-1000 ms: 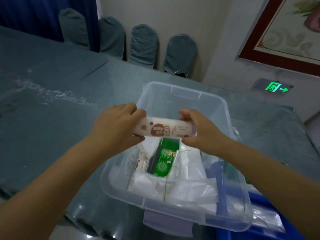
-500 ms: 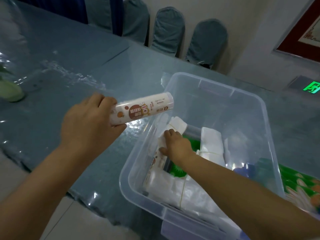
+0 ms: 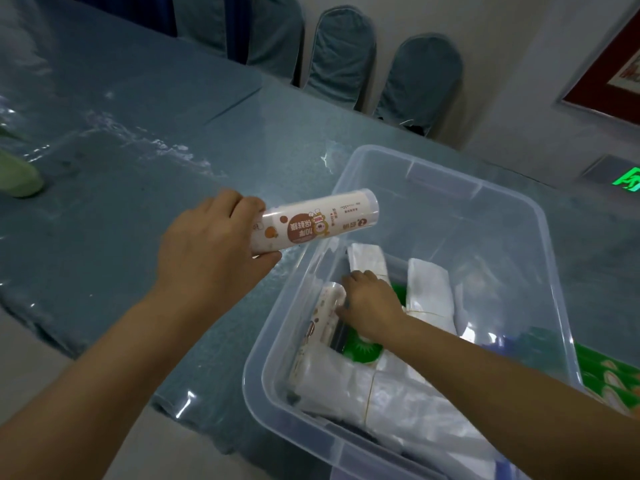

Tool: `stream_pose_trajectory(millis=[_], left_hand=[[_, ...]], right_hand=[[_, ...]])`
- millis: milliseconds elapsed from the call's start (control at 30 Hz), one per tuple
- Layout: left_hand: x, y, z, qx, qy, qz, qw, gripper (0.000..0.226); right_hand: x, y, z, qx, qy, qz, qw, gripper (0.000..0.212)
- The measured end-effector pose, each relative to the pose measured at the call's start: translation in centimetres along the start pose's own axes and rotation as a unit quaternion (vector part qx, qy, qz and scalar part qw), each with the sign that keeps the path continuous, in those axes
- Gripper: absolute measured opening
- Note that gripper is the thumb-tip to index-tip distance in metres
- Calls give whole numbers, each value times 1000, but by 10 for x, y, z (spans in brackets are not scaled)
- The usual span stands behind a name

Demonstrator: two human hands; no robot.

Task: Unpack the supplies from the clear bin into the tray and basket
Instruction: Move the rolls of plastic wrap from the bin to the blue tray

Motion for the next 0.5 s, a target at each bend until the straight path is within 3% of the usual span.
stream_pose_trajectory(millis=[33, 100, 167, 233, 367, 500], left_hand=[[0, -1, 1, -2, 1, 0, 1000, 55], [-1, -2, 3, -6, 2, -2, 1000, 55], [-2, -1, 4, -8, 2, -1, 1000, 55], [-2, -1, 5, -15, 6, -3, 1000, 55], [-4, 1, 6, -19, 15, -10, 1000, 55], [-1, 1, 2, -11, 21, -22, 999, 53]], right_hand=[[-1, -7, 2, 12, -29, 25, 999, 44], [0, -20, 18, -39, -77, 98, 991, 44], [1, -27, 33, -86, -142, 158, 973, 47], [0, -28, 35, -83, -232, 193, 950, 47], [1, -21, 14, -75, -345, 187, 917, 44], [15, -4, -27, -58, -423, 195, 883, 63]])
Point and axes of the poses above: each hand's wrist, its own y-axis away from the middle knuckle, its own z-axis out of the palm, x = y × z, the point moved 6 cm from there along -y, towards the middle knuckle
